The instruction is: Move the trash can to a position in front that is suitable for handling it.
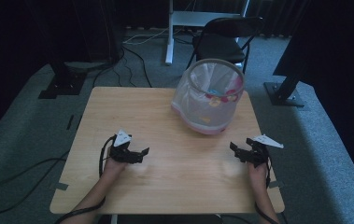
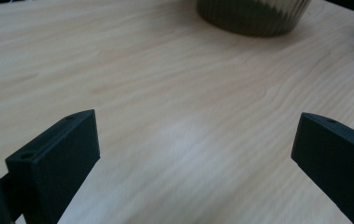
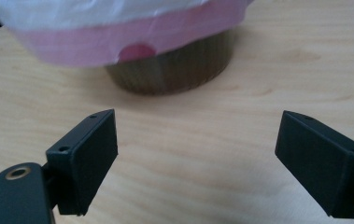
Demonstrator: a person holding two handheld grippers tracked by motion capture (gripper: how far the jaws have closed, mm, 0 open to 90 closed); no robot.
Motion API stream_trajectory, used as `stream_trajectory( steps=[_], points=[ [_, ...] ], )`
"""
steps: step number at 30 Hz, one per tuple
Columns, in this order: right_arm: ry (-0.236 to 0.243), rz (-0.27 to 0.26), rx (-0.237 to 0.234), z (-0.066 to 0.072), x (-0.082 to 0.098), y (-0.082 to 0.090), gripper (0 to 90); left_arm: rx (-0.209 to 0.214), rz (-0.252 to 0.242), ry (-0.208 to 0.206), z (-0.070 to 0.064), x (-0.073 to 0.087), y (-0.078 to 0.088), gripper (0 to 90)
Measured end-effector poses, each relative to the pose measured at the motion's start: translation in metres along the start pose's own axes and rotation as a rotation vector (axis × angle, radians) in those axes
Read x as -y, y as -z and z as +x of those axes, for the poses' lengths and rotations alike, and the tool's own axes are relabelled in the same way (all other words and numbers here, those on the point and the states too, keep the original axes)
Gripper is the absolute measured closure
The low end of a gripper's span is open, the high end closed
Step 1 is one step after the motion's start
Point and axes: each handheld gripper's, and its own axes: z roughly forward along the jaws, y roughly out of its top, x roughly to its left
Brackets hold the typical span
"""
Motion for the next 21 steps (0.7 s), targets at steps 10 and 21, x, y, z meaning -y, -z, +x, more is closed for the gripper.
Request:
stream_trajectory(
  steps=[10,21],
  points=[
    [-0.014,-0.032,0.047,-0.015,-0.025,-0.004,12.3,-0.016,-0.015,-0.011,0.001,-0.038,-0.032,1.1],
    [-0.035,-0.069,0.083,-0.035,-0.056,-0.02,12.3,-0.045,-0.03,-0.005,0.011,-0.073,-0.061,1.1]
  ],
)
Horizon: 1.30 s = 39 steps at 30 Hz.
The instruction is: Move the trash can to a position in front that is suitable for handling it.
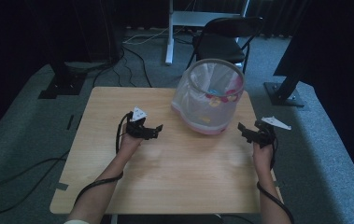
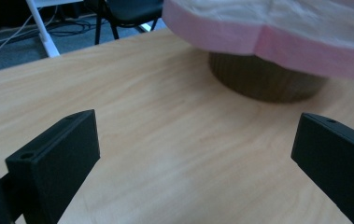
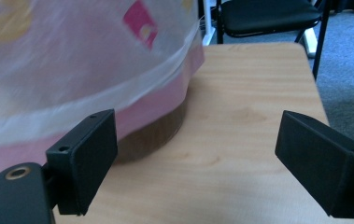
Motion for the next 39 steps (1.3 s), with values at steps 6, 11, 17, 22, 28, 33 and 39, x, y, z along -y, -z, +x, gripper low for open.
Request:
stream_trajectory(
  steps=[6,11,17,22,28,33,39],
  points=[
    [-0.007,0.0,0.032,-0.006,-0.022,-0.02,12.3,-0.025,0.003,0.011,0.006,-0.018,-0.019,1.1],
    [-0.026,-0.007,0.066,-0.011,-0.039,-0.036,12.3,-0.058,0.01,-0.014,0.005,-0.035,-0.035,1.1],
    [-0.076,0.005,0.151,-0.017,-0.055,-0.048,12.3,-0.098,0.029,-0.005,0.007,-0.053,-0.051,1.1],
    [-0.105,0.012,0.175,-0.02,-0.065,-0.058,12.3,-0.136,0.021,-0.019,0.002,-0.069,-0.062,1.1],
    [-0.097,0.06,0.18,-0.018,-0.077,-0.069,12.3,-0.144,0.031,-0.001,-0.003,-0.087,-0.071,1.1],
    [-0.124,0.053,0.138,-0.017,-0.086,-0.074,12.2,-0.143,0.053,0.012,-0.008,-0.096,-0.079,1.1],
    [-0.111,0.045,0.116,-0.012,-0.091,-0.076,12.4,-0.115,0.061,-0.009,-0.018,-0.105,-0.086,1.1]
  ],
)
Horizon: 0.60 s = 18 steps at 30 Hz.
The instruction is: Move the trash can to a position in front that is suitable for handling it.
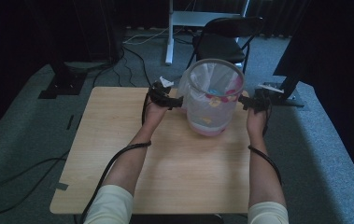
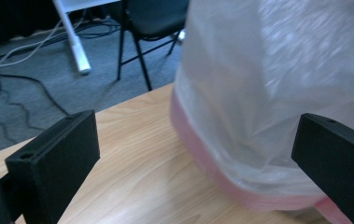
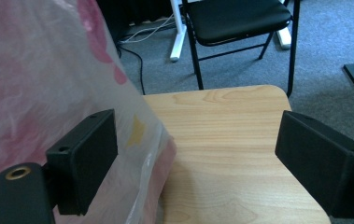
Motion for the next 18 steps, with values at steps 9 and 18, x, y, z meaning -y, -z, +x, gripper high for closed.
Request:
stream_trajectory(
  steps=[9,18],
  points=[
    [0.002,0.002,-0.058,-0.0025,-0.002,0.0022,12.5,0.053,0.012,-0.023,-0.0087,-0.0019,-0.0072,1.1],
    [0.026,-0.003,-0.145,-0.0006,0.0002,0.0026,14.0,0.073,0.02,-0.026,-0.0011,-0.0015,-0.0036,1.1]
  ],
)
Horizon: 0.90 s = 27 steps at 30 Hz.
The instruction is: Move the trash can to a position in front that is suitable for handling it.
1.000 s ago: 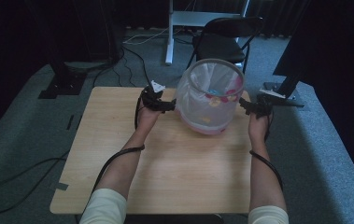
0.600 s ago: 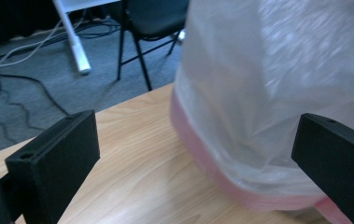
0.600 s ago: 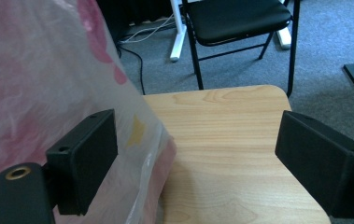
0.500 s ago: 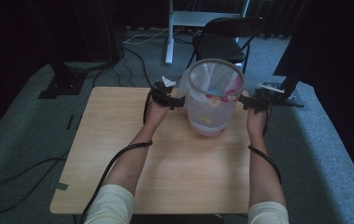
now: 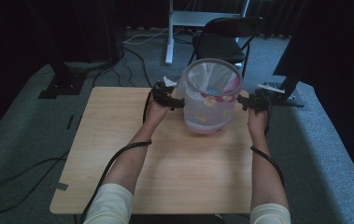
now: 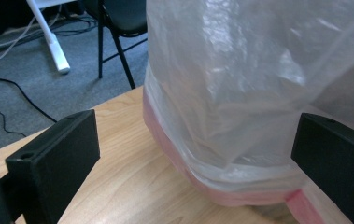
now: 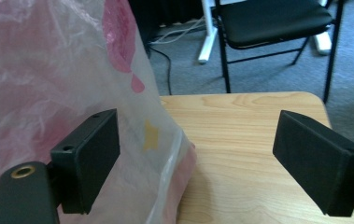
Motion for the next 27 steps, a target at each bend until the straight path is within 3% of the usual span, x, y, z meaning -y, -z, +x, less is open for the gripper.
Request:
stream_trajectory(
  steps=[9,13,15,16,19,23,25,27],
  points=[
    [0.051,-0.004,-0.118,0.006,0.008,0.004,15.4,0.029,0.0,-0.026,0.009,0.005,0.012,1.1],
    [0.145,0.037,-0.174,0.016,0.014,0.006,12.3,0.003,-0.016,-0.037,0.013,0.015,0.019,1.1],
    [0.181,0.067,-0.146,0.019,0.017,0.005,12.3,-0.022,-0.012,-0.012,0.019,0.021,0.021,1.1],
    [0.166,0.072,-0.131,0.016,0.017,0.005,12.3,-0.026,-0.012,0.006,0.023,0.023,0.023,1.0],
    [0.075,0.065,-0.06,0.003,0.015,0.004,12.3,-0.052,-0.002,0.048,0.033,0.028,0.026,1.1],
    [-0.037,0.049,0.043,-0.009,0.009,0.002,12.3,-0.106,-0.003,0.073,0.043,0.022,0.03,1.1],
    [-0.075,0.052,0.082,-0.011,0.005,-0.001,12.2,-0.128,-0.009,0.082,0.046,0.014,0.032,1.1],
    [-0.084,0.057,0.116,-0.009,-0.001,-0.003,12.3,-0.148,-0.016,0.083,0.047,0.006,0.033,1.1]
  ],
)
